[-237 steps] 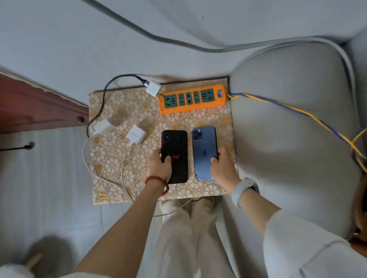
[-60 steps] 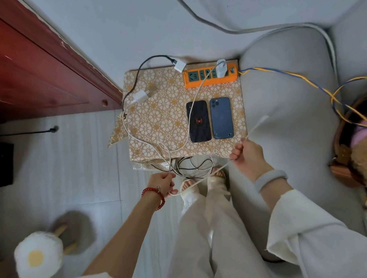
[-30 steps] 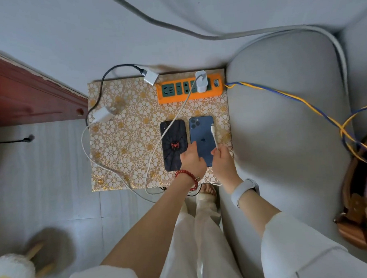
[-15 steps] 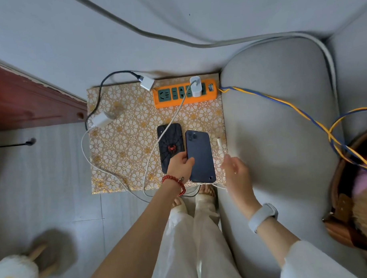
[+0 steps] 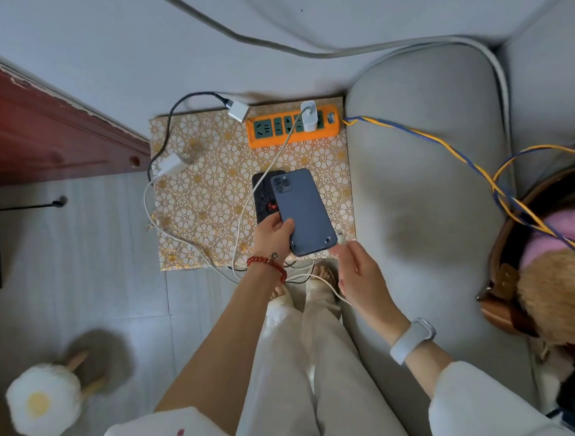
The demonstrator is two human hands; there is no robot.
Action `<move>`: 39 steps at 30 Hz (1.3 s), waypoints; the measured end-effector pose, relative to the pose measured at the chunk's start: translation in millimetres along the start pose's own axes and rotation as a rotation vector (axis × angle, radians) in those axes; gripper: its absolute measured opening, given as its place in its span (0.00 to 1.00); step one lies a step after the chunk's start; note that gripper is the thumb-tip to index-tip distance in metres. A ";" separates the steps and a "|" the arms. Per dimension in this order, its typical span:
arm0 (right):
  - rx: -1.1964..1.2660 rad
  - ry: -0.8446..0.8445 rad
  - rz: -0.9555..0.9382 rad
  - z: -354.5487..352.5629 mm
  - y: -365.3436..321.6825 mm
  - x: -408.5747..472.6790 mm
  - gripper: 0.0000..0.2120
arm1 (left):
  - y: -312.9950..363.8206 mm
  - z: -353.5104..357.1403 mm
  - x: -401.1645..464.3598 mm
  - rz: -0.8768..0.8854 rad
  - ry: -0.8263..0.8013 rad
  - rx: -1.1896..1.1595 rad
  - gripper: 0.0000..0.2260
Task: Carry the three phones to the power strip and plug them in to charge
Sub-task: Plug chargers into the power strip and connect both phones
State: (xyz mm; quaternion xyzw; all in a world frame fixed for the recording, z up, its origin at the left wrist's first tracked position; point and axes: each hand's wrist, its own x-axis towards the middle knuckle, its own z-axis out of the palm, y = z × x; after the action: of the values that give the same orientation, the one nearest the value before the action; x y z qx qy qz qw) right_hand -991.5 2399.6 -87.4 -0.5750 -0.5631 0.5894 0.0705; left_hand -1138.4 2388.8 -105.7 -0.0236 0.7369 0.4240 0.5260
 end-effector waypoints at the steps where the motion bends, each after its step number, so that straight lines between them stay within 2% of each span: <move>1: -0.032 0.020 -0.031 1.2 -1.1 -2.2 0.12 | 0.1 -0.9 -0.3 -0.008 0.006 -0.036 0.10; 3: -0.061 0.020 -0.053 5.0 -3.2 -5.8 0.12 | 2.3 -1.5 -1.1 -0.026 0.009 -0.121 0.10; 6: -0.043 -0.007 0.011 9.3 -4.4 -9.7 0.14 | 6.7 -1.7 -4.1 -0.025 0.000 -0.215 0.08; 12: 0.051 -0.024 0.033 9.0 -8.7 -4.1 0.17 | 12.6 5.6 -11.2 -0.040 -0.003 -0.313 0.10; 17: 0.088 -0.038 0.054 7.2 -9.0 2.1 0.19 | 12.0 9.3 -11.1 -0.028 0.001 -0.294 0.09; 23: 0.120 -0.057 0.107 4.1 -6.3 8.6 0.20 | 9.0 10.9 -10.5 -0.021 -0.007 -0.163 0.10; 27: 0.038 -0.044 0.118 5.4 -0.6 8.8 0.19 | 2.0 8.7 -5.5 -0.053 -0.023 -0.084 0.10; 30: -0.024 -0.102 0.186 6.0 3.6 8.8 0.18 | -5.1 7.5 1.0 -0.077 -0.051 -0.019 0.10; 33: -0.249 -0.195 0.208 3.0 7.1 14.5 0.16 | -15.7 8.9 10.6 -0.101 -0.044 0.053 0.11; 36: -0.486 -0.118 0.106 -5.1 12.0 22.8 0.13 | -26.1 13.5 23.9 -0.068 -0.040 0.165 0.12; 39: -0.704 0.049 -0.161 -15.1 12.8 32.3 0.10 | -35.3 23.7 39.2 -0.028 -0.055 0.245 0.13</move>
State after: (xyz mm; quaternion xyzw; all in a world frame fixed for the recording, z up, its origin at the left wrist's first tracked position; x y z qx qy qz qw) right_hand -983.4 2427.5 -111.9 -0.5317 -0.7733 0.3378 -0.0720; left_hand -1120.9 2397.8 -160.1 0.0420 0.7680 0.3240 0.5508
